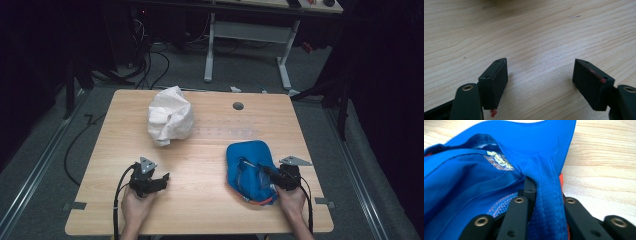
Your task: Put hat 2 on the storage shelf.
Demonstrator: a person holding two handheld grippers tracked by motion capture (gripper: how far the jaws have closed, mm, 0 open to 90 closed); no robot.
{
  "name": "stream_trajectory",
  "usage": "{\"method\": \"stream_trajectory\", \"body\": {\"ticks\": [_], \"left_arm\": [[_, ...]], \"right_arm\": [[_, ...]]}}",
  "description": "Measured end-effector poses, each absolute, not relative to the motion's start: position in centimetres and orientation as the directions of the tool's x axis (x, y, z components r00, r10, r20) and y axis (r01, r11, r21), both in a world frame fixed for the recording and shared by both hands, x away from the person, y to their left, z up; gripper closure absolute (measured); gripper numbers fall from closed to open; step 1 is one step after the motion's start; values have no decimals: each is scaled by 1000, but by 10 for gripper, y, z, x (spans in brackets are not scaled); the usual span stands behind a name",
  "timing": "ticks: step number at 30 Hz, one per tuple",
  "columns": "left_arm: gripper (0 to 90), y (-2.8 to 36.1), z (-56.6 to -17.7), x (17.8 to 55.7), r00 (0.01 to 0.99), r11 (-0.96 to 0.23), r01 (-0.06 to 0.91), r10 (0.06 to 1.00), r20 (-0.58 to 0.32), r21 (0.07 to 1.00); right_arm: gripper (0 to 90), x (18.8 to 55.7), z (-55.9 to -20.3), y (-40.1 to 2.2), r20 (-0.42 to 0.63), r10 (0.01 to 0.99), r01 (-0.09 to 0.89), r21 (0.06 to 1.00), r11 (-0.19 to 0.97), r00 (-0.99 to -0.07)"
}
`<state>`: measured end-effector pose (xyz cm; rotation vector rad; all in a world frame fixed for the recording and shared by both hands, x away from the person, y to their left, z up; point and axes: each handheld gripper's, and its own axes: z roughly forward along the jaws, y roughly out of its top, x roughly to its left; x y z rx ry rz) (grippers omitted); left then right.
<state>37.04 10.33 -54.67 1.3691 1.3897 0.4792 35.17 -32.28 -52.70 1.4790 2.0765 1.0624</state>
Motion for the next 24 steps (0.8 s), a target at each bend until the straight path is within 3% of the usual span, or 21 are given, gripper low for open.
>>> {"method": "stream_trajectory", "body": {"ticks": [24], "left_arm": [[278,101,-547,369,246,257,457,884,-399,851]], "right_arm": [[884,339,-497,-330,172,895,596,794,120,-410]]}}
